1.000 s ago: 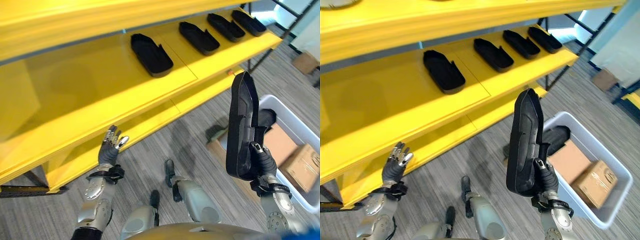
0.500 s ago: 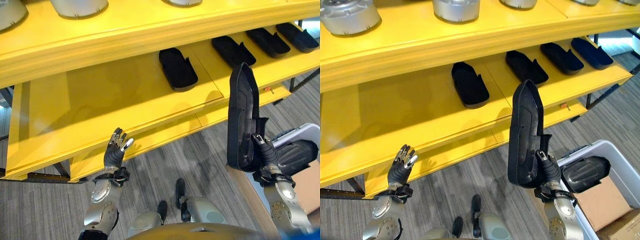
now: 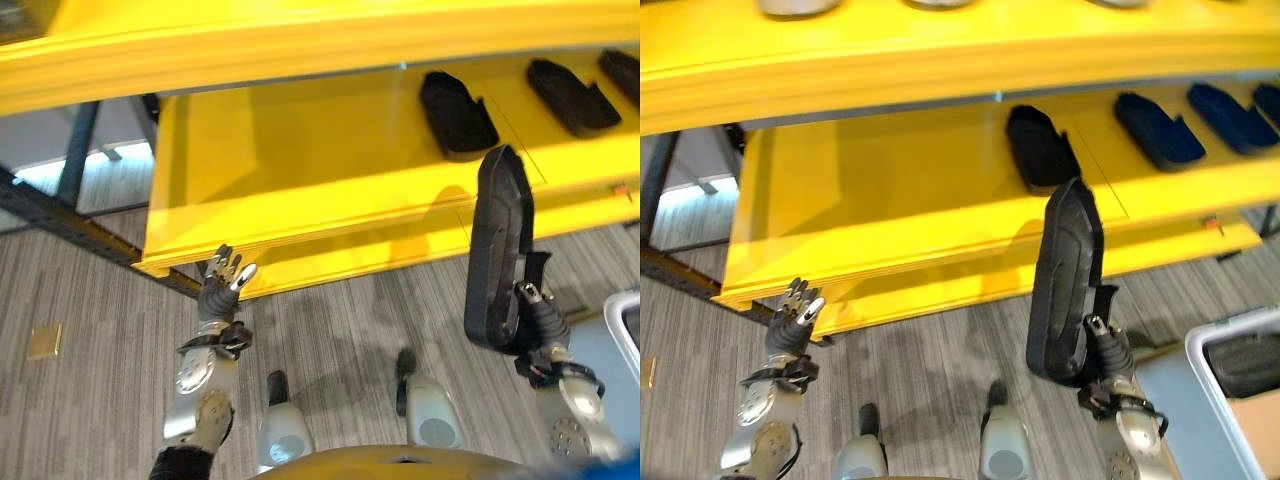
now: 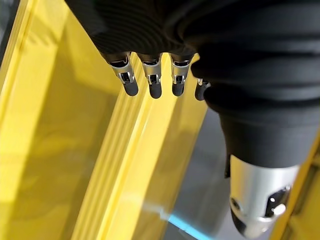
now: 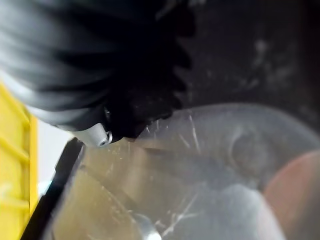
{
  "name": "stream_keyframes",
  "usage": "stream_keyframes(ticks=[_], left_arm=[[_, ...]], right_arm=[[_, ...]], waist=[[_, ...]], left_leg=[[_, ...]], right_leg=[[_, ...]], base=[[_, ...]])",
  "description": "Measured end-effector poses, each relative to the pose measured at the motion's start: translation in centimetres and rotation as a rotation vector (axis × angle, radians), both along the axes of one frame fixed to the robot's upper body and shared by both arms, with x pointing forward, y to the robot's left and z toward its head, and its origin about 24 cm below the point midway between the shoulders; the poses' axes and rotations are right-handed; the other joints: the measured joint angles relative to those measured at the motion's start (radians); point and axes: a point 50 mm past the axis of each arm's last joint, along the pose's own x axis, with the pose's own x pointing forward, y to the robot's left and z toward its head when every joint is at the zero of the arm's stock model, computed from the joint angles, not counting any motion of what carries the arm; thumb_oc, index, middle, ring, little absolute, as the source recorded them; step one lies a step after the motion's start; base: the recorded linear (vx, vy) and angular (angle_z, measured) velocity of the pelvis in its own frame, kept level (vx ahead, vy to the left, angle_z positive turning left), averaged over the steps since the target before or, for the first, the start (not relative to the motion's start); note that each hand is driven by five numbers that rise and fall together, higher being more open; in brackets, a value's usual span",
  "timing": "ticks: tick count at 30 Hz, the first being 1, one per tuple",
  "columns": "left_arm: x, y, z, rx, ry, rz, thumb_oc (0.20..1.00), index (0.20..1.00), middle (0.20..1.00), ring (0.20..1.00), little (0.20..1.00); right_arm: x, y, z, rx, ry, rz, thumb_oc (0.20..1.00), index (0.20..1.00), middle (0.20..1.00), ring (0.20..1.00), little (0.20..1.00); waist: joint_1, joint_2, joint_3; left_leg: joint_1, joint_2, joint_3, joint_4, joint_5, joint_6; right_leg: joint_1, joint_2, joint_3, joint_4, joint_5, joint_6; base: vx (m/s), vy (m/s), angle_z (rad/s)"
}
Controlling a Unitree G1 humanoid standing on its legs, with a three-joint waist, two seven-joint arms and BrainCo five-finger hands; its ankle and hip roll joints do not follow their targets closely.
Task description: Move parts from the plastic box to the shelf.
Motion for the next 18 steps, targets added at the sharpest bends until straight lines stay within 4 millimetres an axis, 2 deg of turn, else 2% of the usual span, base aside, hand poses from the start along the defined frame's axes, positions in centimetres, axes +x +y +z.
stream_keyframes(ticks=[2,4,9,14,15,18], left_arm=[[-0.1,0.3,0.0,0.011,0.006,0.002,1.000,1.000,1.000,1.000,1.000],[0.1,0.3,0.2,0.018,-0.001,-0.004,1.000,1.000,1.000,1.000,1.000],[1.0,0.1,1.0,0.023,-0.040,-0.009,1.000,1.000,1.000,1.000,1.000],[1.7,0.0,1.7,0.023,-0.070,-0.009,1.000,1.000,1.000,1.000,1.000],[1.9,-0.1,1.8,0.022,-0.074,-0.003,1.000,1.000,1.000,1.000,1.000],[1.9,-0.2,1.9,0.024,-0.078,-0.008,1.000,1.000,1.000,1.000,1.000]], right_arm=[[0.8,0.9,0.3,0.005,-0.020,0.041,0.200,0.200,0.200,0.200,0.200],[2.0,1.6,1.0,0.009,-0.056,0.081,0.200,0.200,0.200,0.200,0.200],[4.5,2.6,3.0,-0.036,-0.137,0.148,0.200,0.200,0.200,0.200,0.200],[7.1,4.5,5.7,-0.115,-0.226,0.283,0.200,0.200,0.200,0.200,0.200],[8.0,4.9,6.8,-0.123,-0.262,0.293,0.200,0.200,0.200,0.200,0.200],[9.2,5.3,8.0,-0.152,-0.294,0.310,0.200,0.200,0.200,0.200,0.200]], waist=[[0.017,-0.022,0.006],[0.041,-0.046,0.015],[0.048,-0.081,0.015],[0.065,-0.086,0.017],[0.082,-0.088,0.018],[0.117,-0.084,0.024]], left_leg=[[-0.004,-0.035,0.000,0.010,-0.004,0.009],[-0.016,-0.049,-0.004,0.050,-0.028,0.012],[-0.071,-0.052,-0.018,0.109,-0.061,0.017],[-0.092,-0.052,-0.034,0.106,-0.061,0.016],[-0.107,-0.050,-0.052,0.105,-0.054,0.013],[-0.110,-0.049,-0.054,0.098,-0.050,0.010]], right_leg=[[0.028,-0.027,-0.008,-0.041,0.024,0.021],[0.058,-0.039,-0.019,-0.080,0.042,0.034],[0.060,-0.040,-0.037,-0.116,0.060,0.045],[0.061,-0.037,-0.058,-0.134,0.065,0.045],[0.058,-0.032,-0.076,-0.140,0.066,0.045],[0.057,-0.030,-0.083,-0.150,0.069,0.046]], base=[[0.06,0.138,0.22],[0.08,0.136,0.14],[0.06,0.065,0.06],[0.03,-0.027,0.11],[0.00,-0.052,0.22],[-0.01,-0.030,0.07]])
